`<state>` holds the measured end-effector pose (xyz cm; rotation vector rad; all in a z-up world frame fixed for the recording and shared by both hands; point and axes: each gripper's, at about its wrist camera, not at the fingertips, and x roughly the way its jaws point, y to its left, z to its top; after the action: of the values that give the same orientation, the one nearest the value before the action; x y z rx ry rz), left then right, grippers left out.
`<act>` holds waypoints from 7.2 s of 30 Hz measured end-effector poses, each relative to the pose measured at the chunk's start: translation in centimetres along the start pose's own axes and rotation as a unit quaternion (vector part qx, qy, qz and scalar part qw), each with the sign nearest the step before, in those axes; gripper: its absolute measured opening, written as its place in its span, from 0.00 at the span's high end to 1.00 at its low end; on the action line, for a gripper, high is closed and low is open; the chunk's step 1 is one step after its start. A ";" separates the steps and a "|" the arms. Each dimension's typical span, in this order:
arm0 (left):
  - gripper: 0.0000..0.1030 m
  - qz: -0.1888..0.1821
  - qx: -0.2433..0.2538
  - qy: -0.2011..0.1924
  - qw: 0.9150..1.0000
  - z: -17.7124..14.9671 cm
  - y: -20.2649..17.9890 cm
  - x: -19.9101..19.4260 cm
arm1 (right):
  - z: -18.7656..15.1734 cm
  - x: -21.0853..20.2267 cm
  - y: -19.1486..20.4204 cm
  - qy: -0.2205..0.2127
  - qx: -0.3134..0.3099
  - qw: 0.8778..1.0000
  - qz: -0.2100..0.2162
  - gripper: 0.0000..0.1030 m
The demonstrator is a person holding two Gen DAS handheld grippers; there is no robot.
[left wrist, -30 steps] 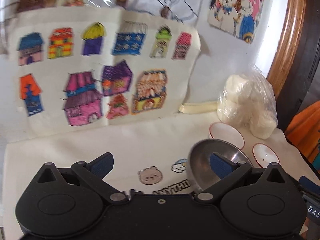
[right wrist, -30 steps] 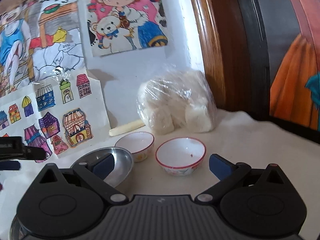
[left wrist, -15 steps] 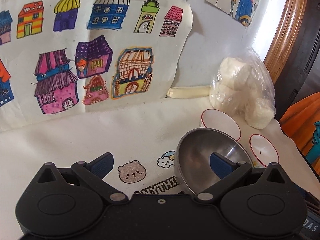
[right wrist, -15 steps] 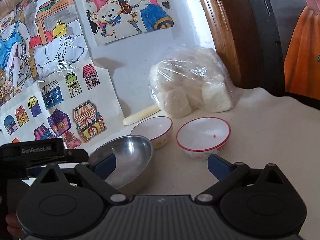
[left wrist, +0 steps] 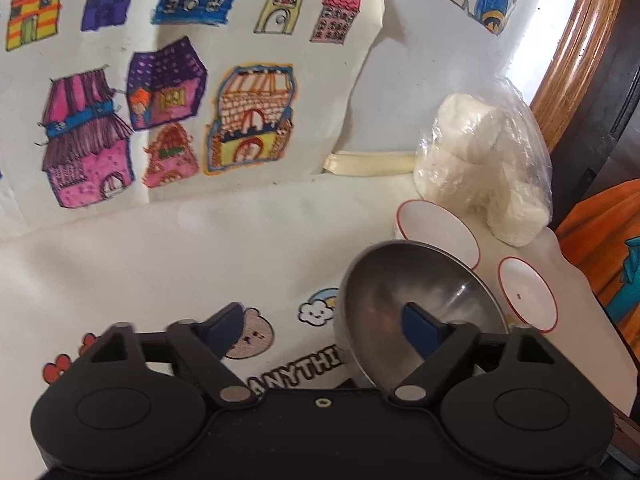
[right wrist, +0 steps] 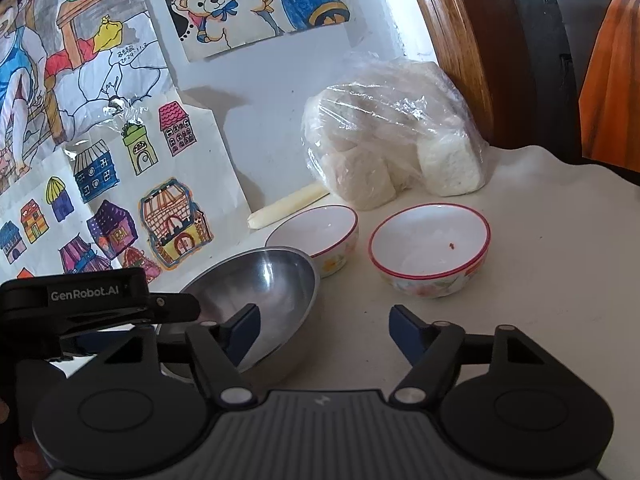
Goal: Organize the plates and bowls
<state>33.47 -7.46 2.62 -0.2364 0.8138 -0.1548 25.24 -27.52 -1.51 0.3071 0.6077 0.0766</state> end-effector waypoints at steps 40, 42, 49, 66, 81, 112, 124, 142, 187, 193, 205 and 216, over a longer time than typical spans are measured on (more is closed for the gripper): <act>0.85 -0.064 -0.063 0.009 0.996 -1.7 0.8 1.4 | -1.2 1.9 -1.1 0.048 0.051 0.993 0.100 0.65; 0.85 -0.067 -0.061 0.004 0.996 -1.8 0.9 1.2 | -1.2 1.8 -1.1 0.044 0.052 0.993 0.100 0.65; 0.85 -0.076 -0.058 -0.013 0.995 -2.0 0.6 0.3 | -1.1 1.0 -1.3 0.023 0.055 0.993 0.105 0.67; 0.83 -0.109 -0.067 -0.074 0.989 -2.9 1.8 -8.9 | 0.8 -6.2 3.8 -0.041 0.008 0.993 0.115 0.67; 0.84 -0.106 -0.079 -0.067 0.989 -10.5 5.4 -19.4 | -2.9 -16.2 9.0 -0.003 -0.037 0.989 0.142 0.67; 0.84 -0.083 -0.122 0.066 0.987 -22.2 12.1 -22.6 | -12.7 -21.7 11.3 0.191 -0.046 0.968 0.156 0.67; 0.85 -0.064 -0.124 0.070 0.988 -21.6 12.1 -22.0 | -12.8 -20.0 11.3 0.210 -0.032 0.963 0.163 0.66; 0.73 -0.046 -0.130 0.043 0.990 -20.8 12.7 -22.8 | -12.4 -19.9 11.2 0.177 -0.041 0.971 0.155 0.64; 0.01 -0.007 0.010 0.014 1.000 -5.1 -7.5 -9.7 | 0.3 -14.6 -7.3 -0.055 -0.003 0.998 0.010 0.00; 0.01 -0.005 0.009 0.023 1.000 -3.3 -10.0 -5.0 | 3.0 -10.0 -12.1 -0.042 0.044 0.998 -0.019 0.00; 0.01 -0.007 0.001 0.005 1.000 -0.2 -12.6 1.5 | 6.0 -1.8 -13.0 -0.004 0.006 1.000 -0.020 0.00; 0.09 -0.005 -0.028 0.034 0.999 0.6 -14.0 5.7 | 5.8 0.9 -13.4 0.013 -0.012 0.999 -0.046 0.00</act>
<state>37.11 -22.15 2.80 -0.2886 0.8848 -0.1497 29.06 -41.64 -1.63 0.2551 0.6463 -0.0002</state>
